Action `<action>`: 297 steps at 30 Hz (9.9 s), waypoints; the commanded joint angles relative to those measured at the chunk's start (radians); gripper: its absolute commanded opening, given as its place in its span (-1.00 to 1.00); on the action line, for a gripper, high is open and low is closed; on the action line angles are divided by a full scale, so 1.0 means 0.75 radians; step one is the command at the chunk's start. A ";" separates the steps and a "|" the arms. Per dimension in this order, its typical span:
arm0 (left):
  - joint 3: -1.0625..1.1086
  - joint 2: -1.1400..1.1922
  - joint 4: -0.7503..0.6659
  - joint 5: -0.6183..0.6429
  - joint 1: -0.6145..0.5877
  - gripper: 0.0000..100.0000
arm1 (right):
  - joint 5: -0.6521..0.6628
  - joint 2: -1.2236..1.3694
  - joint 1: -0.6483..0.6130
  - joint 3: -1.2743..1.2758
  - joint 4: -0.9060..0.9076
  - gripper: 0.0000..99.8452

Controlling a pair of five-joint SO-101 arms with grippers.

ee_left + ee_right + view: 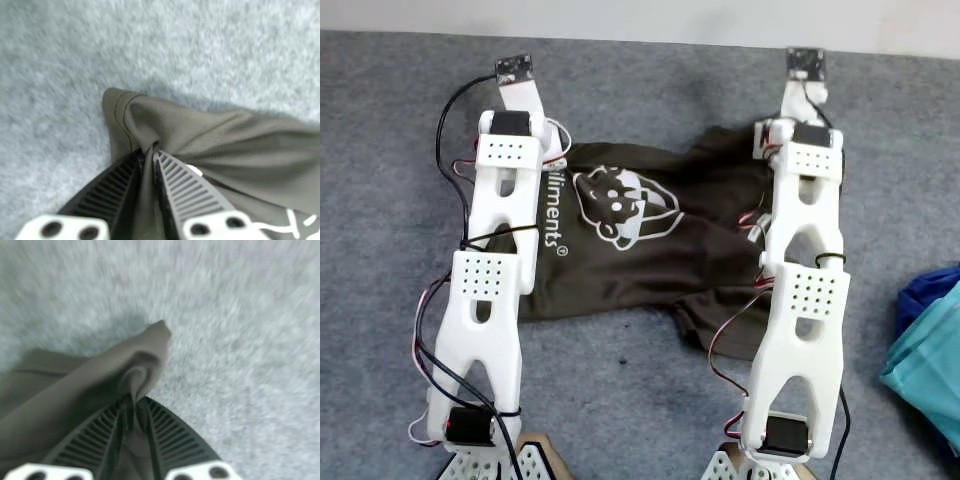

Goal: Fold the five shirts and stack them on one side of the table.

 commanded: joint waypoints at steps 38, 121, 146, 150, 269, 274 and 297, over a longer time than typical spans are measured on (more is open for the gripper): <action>-0.361 0.109 0.288 -0.008 -0.050 -0.45 | 0.090 -0.048 0.132 -0.913 0.488 -0.99; -0.328 0.236 -0.029 -0.063 0.128 -0.99 | 0.078 0.232 0.024 -0.918 0.617 -0.82; -0.330 0.226 -0.076 -0.065 0.107 -0.99 | 0.078 0.521 0.038 -0.915 0.318 -0.88; -0.330 0.226 -0.076 -0.057 0.109 -0.99 | 0.080 0.531 0.040 -0.915 0.275 -0.97; 2.055 -1.390 -0.256 -0.131 0.019 -0.49 | 0.223 -1.930 0.124 2.018 0.189 -0.55; 2.012 -1.351 -0.248 -0.131 0.024 -0.66 | 0.223 -1.930 0.124 2.045 0.171 -0.55; 2.178 -1.816 -0.145 -0.131 0.030 -0.99 | 0.221 -1.934 0.126 2.192 0.073 -0.55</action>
